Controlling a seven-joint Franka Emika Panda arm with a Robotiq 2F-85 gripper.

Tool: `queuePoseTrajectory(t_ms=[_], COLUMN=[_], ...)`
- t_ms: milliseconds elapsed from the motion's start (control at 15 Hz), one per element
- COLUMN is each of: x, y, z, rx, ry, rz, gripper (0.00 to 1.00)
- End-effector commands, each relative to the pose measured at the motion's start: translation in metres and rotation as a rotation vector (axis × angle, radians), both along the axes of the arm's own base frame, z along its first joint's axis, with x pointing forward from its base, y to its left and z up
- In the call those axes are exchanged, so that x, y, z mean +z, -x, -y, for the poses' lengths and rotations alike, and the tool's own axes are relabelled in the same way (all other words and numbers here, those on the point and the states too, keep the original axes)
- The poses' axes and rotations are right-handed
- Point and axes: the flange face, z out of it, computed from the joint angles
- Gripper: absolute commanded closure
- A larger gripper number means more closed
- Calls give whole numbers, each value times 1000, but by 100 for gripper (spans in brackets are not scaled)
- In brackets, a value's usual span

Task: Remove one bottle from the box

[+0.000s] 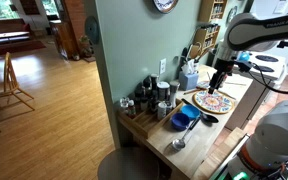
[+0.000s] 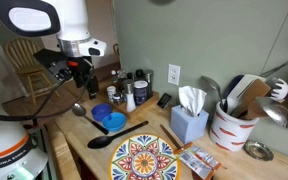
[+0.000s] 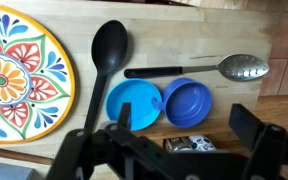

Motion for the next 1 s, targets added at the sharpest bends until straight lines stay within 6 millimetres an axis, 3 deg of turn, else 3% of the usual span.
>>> queuePoseTrajectory(t_ms=[0,933], x=[-2,-8], y=[0,1], z=[-1,-2], rx=[1,4], ry=[-2,-4], rz=[-7,-21], gripper=[0,0])
